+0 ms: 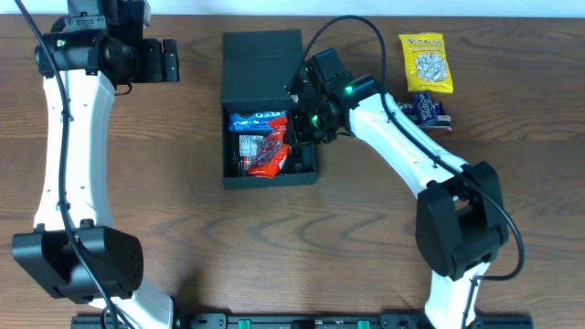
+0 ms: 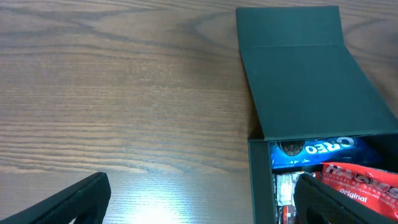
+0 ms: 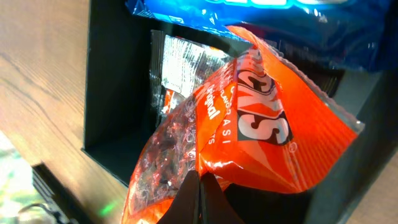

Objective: Pack container
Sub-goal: 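Push the HACKS bag down into the box with the right gripper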

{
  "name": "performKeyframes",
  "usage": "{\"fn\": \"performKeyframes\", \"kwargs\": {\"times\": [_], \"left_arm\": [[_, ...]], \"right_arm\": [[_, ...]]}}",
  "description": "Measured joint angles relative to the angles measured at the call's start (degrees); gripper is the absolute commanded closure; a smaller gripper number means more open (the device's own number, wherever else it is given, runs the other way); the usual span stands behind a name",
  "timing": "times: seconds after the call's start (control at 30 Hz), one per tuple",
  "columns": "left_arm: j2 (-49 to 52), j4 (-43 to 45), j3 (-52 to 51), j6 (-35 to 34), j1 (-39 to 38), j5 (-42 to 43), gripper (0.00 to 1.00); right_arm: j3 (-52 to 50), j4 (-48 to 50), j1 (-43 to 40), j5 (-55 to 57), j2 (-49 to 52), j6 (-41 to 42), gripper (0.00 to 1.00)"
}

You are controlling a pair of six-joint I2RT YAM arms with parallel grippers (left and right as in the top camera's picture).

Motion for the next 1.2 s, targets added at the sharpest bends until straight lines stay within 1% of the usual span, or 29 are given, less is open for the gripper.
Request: {"fn": "performKeyframes", "kwargs": {"times": [0.4, 0.43, 0.47, 0.5, 0.57, 0.6, 0.63, 0.67, 0.7, 0.73, 0.87, 0.9, 0.97, 1.07, 1.2], "left_arm": [[0.0, 0.0, 0.0, 0.0, 0.02, -0.02, 0.05], [0.0, 0.0, 0.0, 0.0, 0.02, 0.0, 0.05], [0.0, 0.0, 0.0, -0.02, 0.0, 0.0, 0.05], [0.0, 0.0, 0.0, 0.0, 0.0, -0.02, 0.05], [0.0, 0.0, 0.0, -0.02, 0.02, 0.0, 0.05], [0.0, 0.0, 0.0, -0.02, 0.02, -0.02, 0.05], [0.0, 0.0, 0.0, 0.0, 0.0, -0.02, 0.04], [0.0, 0.0, 0.0, -0.02, 0.0, 0.0, 0.05], [0.0, 0.0, 0.0, -0.02, 0.0, 0.0, 0.05], [0.0, 0.0, 0.0, -0.02, 0.0, 0.0, 0.04], [0.0, -0.15, 0.0, -0.02, 0.0, -0.02, 0.04], [0.0, -0.17, 0.0, 0.0, 0.02, 0.0, 0.05], [0.0, -0.17, 0.0, -0.02, 0.0, 0.0, 0.04], [0.0, -0.17, 0.0, 0.0, 0.02, -0.02, 0.05], [0.0, -0.17, 0.0, 0.0, 0.0, 0.0, 0.05]], "right_arm": [[0.0, -1.79, -5.73, 1.42, 0.0, -10.58, 0.99], [0.0, -1.79, -5.97, 1.44, 0.0, -11.1, 0.94], [0.0, -1.77, -6.12, 1.53, 0.0, -11.74, 0.71], [0.0, -1.7, -6.25, 1.7, 0.0, -12.13, 0.3], [0.0, -1.51, -6.25, 2.23, 0.0, -12.61, 0.05], [0.0, -1.33, -6.25, 2.29, 0.0, -12.81, 0.01], [0.0, -1.14, -6.25, 2.36, 0.0, -13.0, 0.01], [0.0, -1.01, -6.25, 2.47, 0.0, -13.2, 0.02], [0.0, -0.98, -6.27, 2.54, 0.0, -13.09, 0.07], [0.02, -0.96, -6.32, 2.56, 0.0, -12.94, 0.14], [1.42, -1.9, -6.78, 3.08, 0.0, -10.62, 0.78], [2.29, -2.4, -6.93, 3.82, -0.04, -10.05, 0.89], [4.5, -3.54, -7.17, 5.84, -0.35, -9.22, 0.99], [7.8, -4.0, -7.17, 9.75, -2.47, -8.46, 0.99], [9.79, -4.52, -6.38, 12.59, -5.86, -8.46, 0.99]]}}
